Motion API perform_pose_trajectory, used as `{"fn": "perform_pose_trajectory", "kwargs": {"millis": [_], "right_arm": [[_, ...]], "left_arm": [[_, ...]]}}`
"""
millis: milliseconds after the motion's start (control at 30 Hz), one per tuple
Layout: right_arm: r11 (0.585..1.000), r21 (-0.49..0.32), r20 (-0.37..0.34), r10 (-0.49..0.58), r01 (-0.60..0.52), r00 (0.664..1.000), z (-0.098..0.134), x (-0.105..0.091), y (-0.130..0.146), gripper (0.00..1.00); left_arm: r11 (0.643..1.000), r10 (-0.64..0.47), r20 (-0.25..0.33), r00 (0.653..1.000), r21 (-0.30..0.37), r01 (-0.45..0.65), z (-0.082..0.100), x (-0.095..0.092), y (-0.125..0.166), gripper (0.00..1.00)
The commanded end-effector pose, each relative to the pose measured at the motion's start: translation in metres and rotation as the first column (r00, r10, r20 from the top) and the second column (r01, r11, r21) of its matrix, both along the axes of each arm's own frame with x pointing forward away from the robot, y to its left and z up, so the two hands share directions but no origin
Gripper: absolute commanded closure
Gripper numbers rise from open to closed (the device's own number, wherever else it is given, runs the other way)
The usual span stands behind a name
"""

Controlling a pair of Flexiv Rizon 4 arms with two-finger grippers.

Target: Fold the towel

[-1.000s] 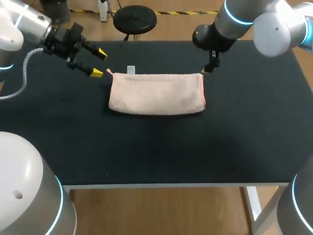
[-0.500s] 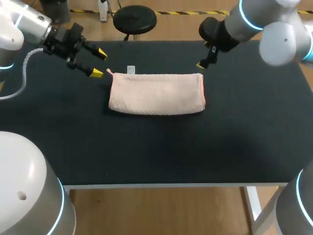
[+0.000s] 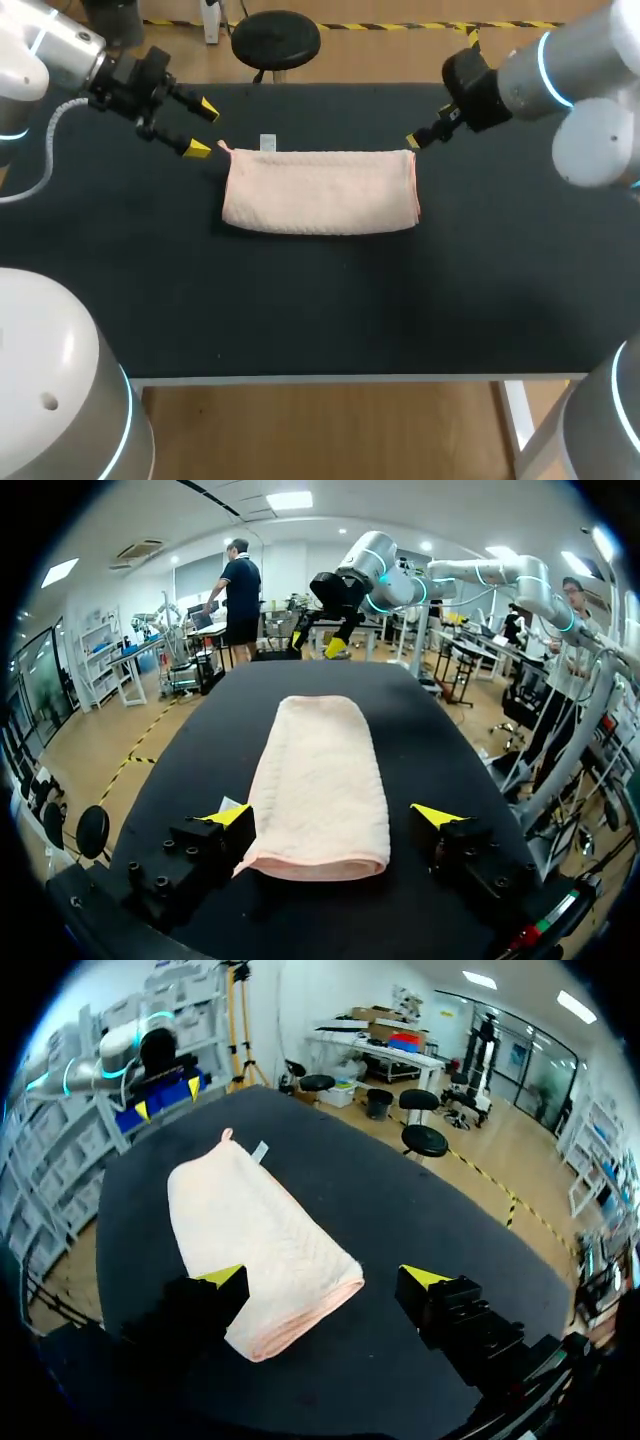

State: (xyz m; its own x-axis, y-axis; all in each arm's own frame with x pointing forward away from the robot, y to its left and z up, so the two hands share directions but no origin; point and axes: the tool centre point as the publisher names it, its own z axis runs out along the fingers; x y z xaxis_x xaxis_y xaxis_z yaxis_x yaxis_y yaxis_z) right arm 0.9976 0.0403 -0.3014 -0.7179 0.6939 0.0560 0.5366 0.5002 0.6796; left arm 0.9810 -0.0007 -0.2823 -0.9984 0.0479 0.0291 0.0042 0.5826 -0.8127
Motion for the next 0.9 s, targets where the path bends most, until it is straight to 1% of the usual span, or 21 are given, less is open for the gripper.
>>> {"fn": "perform_pose_trajectory", "kwargs": {"millis": [33, 100, 133, 167, 233, 267, 367, 400, 500, 533, 567, 767, 900], "right_arm": [[0.754, 0.397, -0.435, -0.348, 0.523, 0.831, -0.016, -0.001, 0.006, 0.00], [0.745, 0.403, -0.477, -0.324, 0.531, 0.817, -0.021, -0.002, 0.009, 0.00], [0.737, 0.393, -0.503, -0.328, 0.549, 0.800, -0.024, -0.002, 0.011, 0.00], [0.736, 0.391, -0.520, -0.319, 0.553, 0.792, -0.027, -0.001, 0.012, 0.00], [0.727, 0.376, -0.569, -0.309, 0.575, 0.763, -0.032, -0.001, 0.013, 0.00], [0.729, 0.368, -0.585, -0.301, 0.577, 0.753, -0.035, -0.001, 0.013, 0.00], [0.724, 0.327, -0.629, -0.313, 0.607, 0.712, -0.041, 0.001, 0.012, 0.00], [0.723, 0.303, -0.646, -0.323, 0.621, 0.691, -0.043, 0.001, 0.011, 0.00], [0.726, 0.259, -0.688, -0.324, 0.637, 0.649, -0.049, 0.001, 0.009, 0.00], [0.731, 0.251, -0.693, -0.321, 0.634, 0.645, -0.051, 0.000, 0.009, 0.00], [0.733, 0.237, -0.704, -0.323, 0.638, 0.632, -0.052, -0.001, 0.009, 0.00], [0.771, 0.171, -0.724, -0.324, 0.613, 0.609, -0.061, -0.009, 0.013, 0.00], [0.800, 0.146, -0.727, -0.312, 0.582, 0.612, -0.068, -0.014, 0.015, 0.00]], "left_arm": [[1.000, 0.000, 0.001, 1.000, 0.000, 0.000, -0.001, 0.000, 0.000, 0.00], [1.000, 0.000, 0.001, 1.000, 0.000, 0.000, -0.001, 0.000, 0.000, 0.00], [1.000, 0.000, 0.001, 1.000, 0.000, 0.000, -0.001, 0.000, 0.000, 0.00], [1.000, 0.000, 0.001, 1.000, 0.000, 0.000, -0.001, 0.000, 0.000, 0.00], [1.000, 0.000, 0.001, 1.000, 0.000, 0.000, -0.001, 0.000, 0.000, 0.00], [1.000, 0.000, 0.001, 1.000, 0.000, 0.000, -0.001, 0.000, 0.000, 0.00], [1.000, 0.000, 0.001, 1.000, 0.000, 0.000, -0.001, 0.000, 0.000, 0.00], [1.000, 0.000, 0.001, 1.000, 0.000, 0.000, -0.001, 0.000, 0.000, 0.00], [1.000, 0.000, 0.001, 1.000, 0.000, 0.000, -0.001, 0.000, 0.000, 0.00], [1.000, 0.000, 0.001, 1.000, 0.000, 0.000, -0.001, 0.000, 0.000, 0.00], [1.000, 0.000, 0.001, 1.000, 0.000, 0.000, -0.001, 0.000, 0.000, 0.00], [1.000, 0.000, 0.001, 1.000, 0.000, 0.000, -0.001, 0.000, 0.000, 0.00], [1.000, 0.000, 0.001, 1.000, 0.000, 0.000, -0.001, 0.000, 0.000, 0.00]]}}
